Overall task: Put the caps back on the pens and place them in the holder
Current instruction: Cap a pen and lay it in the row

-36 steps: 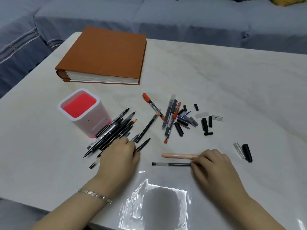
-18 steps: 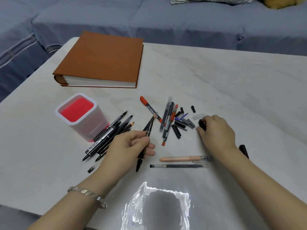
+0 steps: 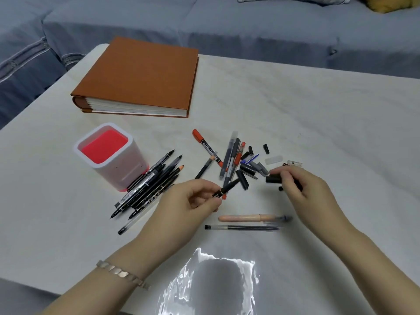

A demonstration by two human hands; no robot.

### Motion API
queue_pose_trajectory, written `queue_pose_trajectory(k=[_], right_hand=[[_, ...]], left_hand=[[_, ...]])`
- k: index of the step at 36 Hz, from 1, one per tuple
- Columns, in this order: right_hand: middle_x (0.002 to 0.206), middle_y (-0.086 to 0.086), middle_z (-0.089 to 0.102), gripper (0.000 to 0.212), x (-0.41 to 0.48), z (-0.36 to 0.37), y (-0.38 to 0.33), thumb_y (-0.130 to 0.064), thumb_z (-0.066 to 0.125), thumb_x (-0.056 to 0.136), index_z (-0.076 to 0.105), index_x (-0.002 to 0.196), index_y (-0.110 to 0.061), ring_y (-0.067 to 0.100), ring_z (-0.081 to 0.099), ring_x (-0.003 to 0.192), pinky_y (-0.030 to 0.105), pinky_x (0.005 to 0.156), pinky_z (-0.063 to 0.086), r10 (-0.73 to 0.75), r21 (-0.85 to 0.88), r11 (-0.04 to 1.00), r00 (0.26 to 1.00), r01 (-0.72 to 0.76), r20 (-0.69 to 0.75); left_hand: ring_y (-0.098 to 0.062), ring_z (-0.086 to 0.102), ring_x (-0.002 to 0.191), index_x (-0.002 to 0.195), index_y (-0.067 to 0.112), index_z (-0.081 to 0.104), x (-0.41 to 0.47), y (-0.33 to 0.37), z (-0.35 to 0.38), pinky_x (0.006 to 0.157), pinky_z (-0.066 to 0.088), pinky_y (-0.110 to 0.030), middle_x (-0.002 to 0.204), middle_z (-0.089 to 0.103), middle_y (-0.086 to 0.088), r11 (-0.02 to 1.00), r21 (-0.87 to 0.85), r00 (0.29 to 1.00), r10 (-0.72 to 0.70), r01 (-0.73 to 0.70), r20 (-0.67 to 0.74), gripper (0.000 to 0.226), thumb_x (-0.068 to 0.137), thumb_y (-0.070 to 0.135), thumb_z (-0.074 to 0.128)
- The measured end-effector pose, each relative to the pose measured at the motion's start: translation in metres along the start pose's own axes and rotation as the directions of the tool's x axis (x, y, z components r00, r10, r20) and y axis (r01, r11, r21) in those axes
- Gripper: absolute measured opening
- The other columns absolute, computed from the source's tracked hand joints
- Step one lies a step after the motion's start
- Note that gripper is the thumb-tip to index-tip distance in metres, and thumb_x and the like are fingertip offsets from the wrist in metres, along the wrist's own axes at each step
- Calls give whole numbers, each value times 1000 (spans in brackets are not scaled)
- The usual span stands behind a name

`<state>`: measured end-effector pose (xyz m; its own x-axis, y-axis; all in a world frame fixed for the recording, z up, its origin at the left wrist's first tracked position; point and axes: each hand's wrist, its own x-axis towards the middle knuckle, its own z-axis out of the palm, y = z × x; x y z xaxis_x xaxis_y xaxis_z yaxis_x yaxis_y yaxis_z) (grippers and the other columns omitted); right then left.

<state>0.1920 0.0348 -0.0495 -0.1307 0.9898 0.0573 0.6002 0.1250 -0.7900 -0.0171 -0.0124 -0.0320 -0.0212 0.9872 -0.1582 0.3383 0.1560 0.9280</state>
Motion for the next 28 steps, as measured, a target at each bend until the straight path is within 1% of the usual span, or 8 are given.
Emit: queue_pose_trajectory(k=[1,3,6,10,15,23,26,28], right_hand=[[71,-22,65,27,-5,-3,-6,-17,44,92,61,80,-36,-5,57,75,4,65,38,-11,61,998,1000,10,23],[62,-24,62,27,-14,-7,-12,-18,46,91,62,80,-38,-2,56,66,5,60,38,-28,155,988,998,19,56],[55,-13,55,25,-23,-11,-12,-18,54,89,67,77,-35,4,49,54,7,55,37,-41,241,970,999,32,29],[55,-12,56,22,-29,-11,-10,-30,47,79,66,81,-39,4,50,55,7,57,38,-28,255,967,999,21,26],[59,-13,59,23,-33,-12,-9,-48,46,74,66,84,-42,4,53,59,8,59,40,-59,238,970,998,52,22],[63,-18,62,23,-35,-9,-17,-30,50,77,66,80,-46,2,58,67,5,64,40,-85,266,962,992,57,98],[71,-23,65,16,-35,-2,-22,-36,56,74,66,76,-49,-1,61,73,3,67,40,-144,231,967,980,109,137],[75,-25,65,16,-37,2,-24,-45,51,71,64,79,-48,-2,61,74,4,67,41,-176,233,962,975,141,137]], left_hand=[[-2,61,67,77,36,64,-1,0,0,64,46,-7,70,68,13,997,66,1000,27,-27,8,25,78,11,67],[4,57,72,78,43,62,-4,1,1,66,42,-5,70,64,25,978,190,996,81,-86,33,26,79,17,66],[7,55,85,91,34,68,-6,3,2,72,41,-5,76,63,24,941,299,987,149,-160,60,18,81,19,65],[0,55,87,98,30,68,-7,3,4,77,45,-19,84,65,18,885,396,969,227,-245,91,20,81,33,58],[1,56,86,98,31,68,-8,2,5,74,44,-17,84,66,17,841,443,949,296,-312,107,25,78,36,52],[-1,56,78,96,29,67,-10,5,8,67,45,-18,81,66,16,775,476,907,392,-415,153,27,81,38,47],[-3,58,74,95,22,69,-11,8,11,65,45,-17,80,68,9,743,476,881,431,-470,197,26,82,34,50],[-8,62,73,95,18,70,-12,9,13,65,45,-17,80,70,6,705,501,863,453,-501,226,27,85,32,49]])
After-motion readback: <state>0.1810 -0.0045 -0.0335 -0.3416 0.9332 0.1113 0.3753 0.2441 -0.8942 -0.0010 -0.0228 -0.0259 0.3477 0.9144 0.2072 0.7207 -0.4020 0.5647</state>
